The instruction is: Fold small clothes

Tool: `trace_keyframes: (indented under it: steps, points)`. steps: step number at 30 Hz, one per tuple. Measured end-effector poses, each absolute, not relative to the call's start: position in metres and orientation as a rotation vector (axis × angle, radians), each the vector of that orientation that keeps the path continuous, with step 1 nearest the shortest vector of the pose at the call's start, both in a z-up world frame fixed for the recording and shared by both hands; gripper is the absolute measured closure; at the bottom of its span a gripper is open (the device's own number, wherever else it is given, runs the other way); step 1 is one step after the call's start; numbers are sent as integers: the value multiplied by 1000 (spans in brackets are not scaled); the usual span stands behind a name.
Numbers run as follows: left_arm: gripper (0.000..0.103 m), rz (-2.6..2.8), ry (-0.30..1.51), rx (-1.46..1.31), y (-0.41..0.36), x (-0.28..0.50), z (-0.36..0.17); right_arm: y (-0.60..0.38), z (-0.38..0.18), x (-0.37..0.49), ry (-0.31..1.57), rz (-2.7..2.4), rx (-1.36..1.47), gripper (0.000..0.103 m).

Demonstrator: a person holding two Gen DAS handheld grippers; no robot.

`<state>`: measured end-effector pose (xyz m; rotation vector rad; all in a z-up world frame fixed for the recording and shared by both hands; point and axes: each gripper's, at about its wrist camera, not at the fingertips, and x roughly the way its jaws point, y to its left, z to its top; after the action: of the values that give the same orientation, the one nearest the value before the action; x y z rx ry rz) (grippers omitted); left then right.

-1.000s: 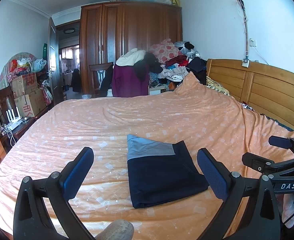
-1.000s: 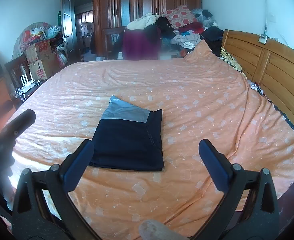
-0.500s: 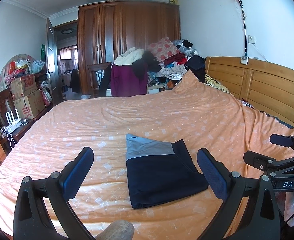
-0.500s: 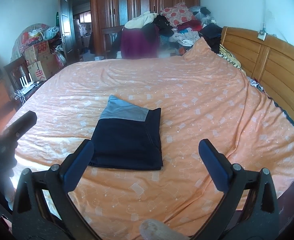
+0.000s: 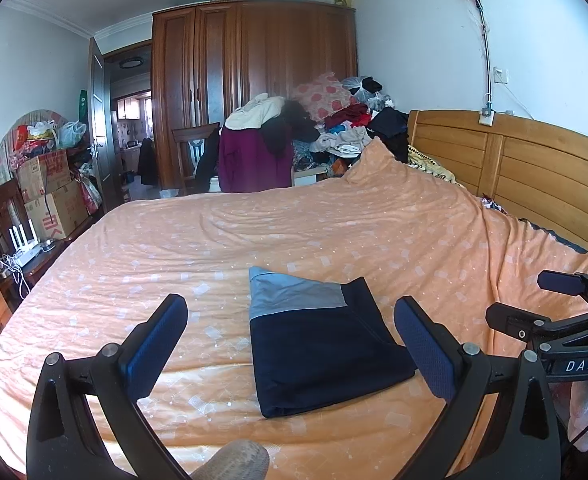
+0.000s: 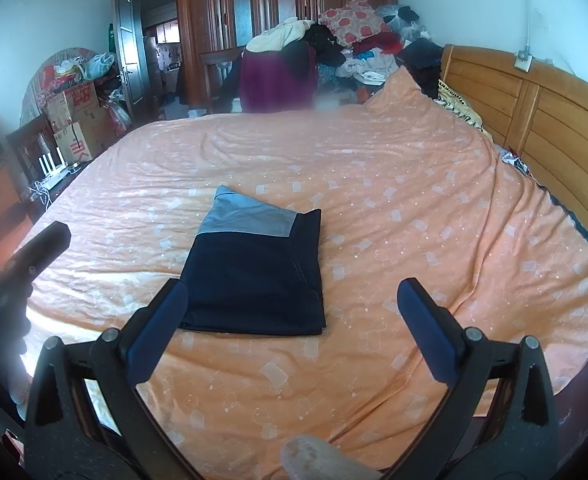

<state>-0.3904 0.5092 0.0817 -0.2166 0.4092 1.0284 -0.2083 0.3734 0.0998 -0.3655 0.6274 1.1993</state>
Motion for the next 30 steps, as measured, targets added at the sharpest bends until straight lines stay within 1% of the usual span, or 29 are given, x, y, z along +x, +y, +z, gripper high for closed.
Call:
trace_keyframes:
  steps: [30]
  points:
    - [0, 1021, 432, -222, 513, -393, 72, 381, 93, -202, 657, 1215, -370, 0]
